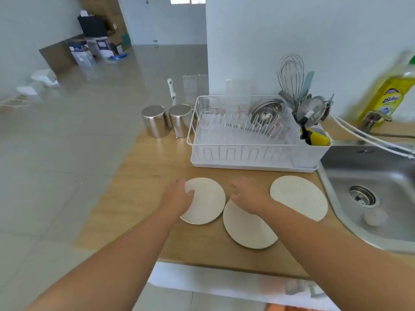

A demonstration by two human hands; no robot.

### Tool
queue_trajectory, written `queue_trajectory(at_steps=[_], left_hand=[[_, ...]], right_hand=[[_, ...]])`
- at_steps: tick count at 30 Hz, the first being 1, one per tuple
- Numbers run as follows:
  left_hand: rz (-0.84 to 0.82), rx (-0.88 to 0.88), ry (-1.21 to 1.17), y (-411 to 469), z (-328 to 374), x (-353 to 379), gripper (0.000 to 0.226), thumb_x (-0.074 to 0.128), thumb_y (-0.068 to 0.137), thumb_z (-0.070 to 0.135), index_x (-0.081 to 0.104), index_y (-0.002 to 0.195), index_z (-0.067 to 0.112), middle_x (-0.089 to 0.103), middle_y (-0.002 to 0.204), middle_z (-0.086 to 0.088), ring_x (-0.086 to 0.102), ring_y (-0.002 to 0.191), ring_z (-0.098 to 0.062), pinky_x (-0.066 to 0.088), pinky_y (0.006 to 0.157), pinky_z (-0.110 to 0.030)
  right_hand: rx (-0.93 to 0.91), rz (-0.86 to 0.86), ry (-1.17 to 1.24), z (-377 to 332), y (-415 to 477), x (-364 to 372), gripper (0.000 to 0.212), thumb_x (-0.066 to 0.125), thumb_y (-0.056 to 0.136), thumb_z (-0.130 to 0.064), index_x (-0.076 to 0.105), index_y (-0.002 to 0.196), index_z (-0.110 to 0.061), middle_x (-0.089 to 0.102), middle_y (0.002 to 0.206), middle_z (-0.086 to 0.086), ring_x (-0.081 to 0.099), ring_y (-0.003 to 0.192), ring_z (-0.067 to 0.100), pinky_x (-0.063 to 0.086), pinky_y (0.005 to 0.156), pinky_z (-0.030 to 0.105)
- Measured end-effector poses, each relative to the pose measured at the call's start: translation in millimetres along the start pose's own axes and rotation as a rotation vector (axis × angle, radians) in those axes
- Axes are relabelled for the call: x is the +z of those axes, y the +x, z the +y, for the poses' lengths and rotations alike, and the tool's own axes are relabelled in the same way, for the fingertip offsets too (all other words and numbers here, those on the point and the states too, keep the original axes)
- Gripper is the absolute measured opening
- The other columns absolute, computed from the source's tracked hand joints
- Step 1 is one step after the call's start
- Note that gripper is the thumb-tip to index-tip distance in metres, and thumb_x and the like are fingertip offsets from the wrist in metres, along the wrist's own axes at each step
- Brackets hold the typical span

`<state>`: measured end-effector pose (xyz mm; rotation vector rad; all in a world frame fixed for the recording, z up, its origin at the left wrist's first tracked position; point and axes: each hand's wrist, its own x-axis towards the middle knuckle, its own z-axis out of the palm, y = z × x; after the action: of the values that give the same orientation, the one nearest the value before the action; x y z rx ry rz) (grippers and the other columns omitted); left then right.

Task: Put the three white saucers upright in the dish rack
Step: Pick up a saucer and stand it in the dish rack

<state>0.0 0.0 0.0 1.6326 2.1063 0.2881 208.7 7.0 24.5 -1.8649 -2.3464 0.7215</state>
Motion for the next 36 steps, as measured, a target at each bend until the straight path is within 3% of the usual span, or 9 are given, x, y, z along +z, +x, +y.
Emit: queue_trajectory(at_steps=[3, 5, 9, 13, 17, 21, 25, 30, 36], left_hand=[[0.015, -0.105, -0.012, 2.7, 0.1, -0.5, 0.045, 0.051, 0.093, 0.029, 0.047, 0.134, 0.012, 0.048, 0.136, -0.014, 0.047, 0.126, -0.033, 0.042, 0.098, -0.042], [0.006, -0.128, -0.032, 5.3, -0.3, -1.6, 0.042, 0.051, 0.094, 0.026, 0.048, 0.132, 0.011, 0.048, 0.135, -0.015, 0.049, 0.124, -0.033, 0.043, 0.096, -0.041], [0.002, -0.132, -0.114, 16.9, -10.5, -4.2, 0.036, 0.053, 0.093, 0.021, 0.054, 0.127, 0.011, 0.052, 0.130, -0.013, 0.053, 0.117, -0.030, 0.044, 0.091, -0.038], [-0.068, -0.148, -0.301, 24.8, -21.6, -10.2, 0.036, 0.054, 0.090, 0.015, 0.060, 0.125, 0.011, 0.062, 0.126, -0.008, 0.059, 0.110, -0.027, 0.041, 0.078, -0.029], [-0.117, -0.146, -0.488, 21.0, -24.5, -25.5, 0.011, 0.055, 0.091, 0.017, 0.064, 0.096, 0.014, 0.068, 0.103, -0.006, 0.057, 0.076, -0.015, 0.041, 0.058, -0.028], [-0.173, -0.042, -0.681, 18.9, -19.1, -51.1, 0.005, 0.059, 0.089, 0.019, 0.064, 0.086, 0.018, 0.072, 0.095, -0.003, 0.068, 0.085, -0.023, 0.059, 0.074, -0.045], [-0.218, 0.090, -0.782, 23.8, 11.7, -85.4, 0.004, 0.057, 0.093, 0.013, 0.059, 0.091, 0.014, 0.073, 0.091, -0.009, 0.069, 0.077, -0.022, 0.057, 0.053, -0.032], [-0.111, 0.248, -0.778, 50.2, 68.1, -125.0, 0.006, 0.056, 0.093, 0.014, 0.057, 0.089, 0.017, 0.068, 0.087, -0.011, 0.067, 0.069, -0.018, 0.054, 0.043, -0.024], [0.066, 0.403, -0.688, 78.6, 134.5, -141.4, 0.005, 0.056, 0.091, 0.019, 0.055, 0.095, 0.018, 0.068, 0.089, -0.008, 0.067, 0.071, -0.019, 0.062, 0.058, -0.038]], right_hand=[[0.051, 0.013, 0.042, -7.3, 13.8, 7.9, 0.017, 0.048, 0.087, -0.027, 0.062, 0.094, -0.022, 0.066, 0.103, 0.001, 0.057, 0.100, 0.025, 0.047, 0.087, 0.039], [0.104, -0.036, 0.071, -12.9, 21.8, 12.9, 0.016, 0.049, 0.086, -0.030, 0.060, 0.085, -0.018, 0.065, 0.089, 0.001, 0.059, 0.088, 0.023, 0.045, 0.079, 0.037], [0.154, -0.049, 0.118, -19.5, 33.9, 17.2, 0.022, 0.052, 0.083, -0.028, 0.068, 0.098, -0.021, 0.070, 0.096, -0.001, 0.062, 0.092, 0.021, 0.048, 0.084, 0.037], [0.189, -0.046, 0.231, -21.2, 42.9, 17.0, 0.017, 0.056, 0.085, -0.021, 0.067, 0.096, -0.026, 0.054, 0.077, -0.016, 0.053, 0.087, 0.013, 0.044, 0.079, 0.031], [0.248, 0.032, 0.390, -18.8, 42.0, 16.9, 0.020, 0.058, 0.085, -0.022, 0.067, 0.102, -0.025, 0.061, 0.089, -0.010, 0.058, 0.092, 0.014, 0.049, 0.084, 0.033], [0.256, 0.166, 0.571, -26.0, 34.5, -8.4, 0.018, 0.058, 0.086, -0.015, 0.069, 0.100, -0.019, 0.066, 0.093, -0.001, 0.061, 0.089, 0.017, 0.054, 0.076, 0.030], [0.208, 0.306, 0.589, -31.3, 32.8, -60.1, 0.019, 0.059, 0.087, -0.015, 0.071, 0.101, -0.019, 0.062, 0.086, -0.005, 0.053, 0.072, 0.008, 0.043, 0.062, 0.018], [0.167, 0.387, 0.637, -23.2, 62.7, -121.6, 0.017, 0.060, 0.088, -0.015, 0.070, 0.101, -0.015, 0.065, 0.090, -0.002, 0.057, 0.080, 0.010, 0.048, 0.074, 0.024], [0.170, 0.490, 0.573, -6.7, 127.6, -173.9, 0.021, 0.058, 0.083, -0.008, 0.073, 0.097, -0.008, 0.066, 0.080, 0.004, 0.059, 0.073, 0.016, 0.053, 0.076, 0.036]])
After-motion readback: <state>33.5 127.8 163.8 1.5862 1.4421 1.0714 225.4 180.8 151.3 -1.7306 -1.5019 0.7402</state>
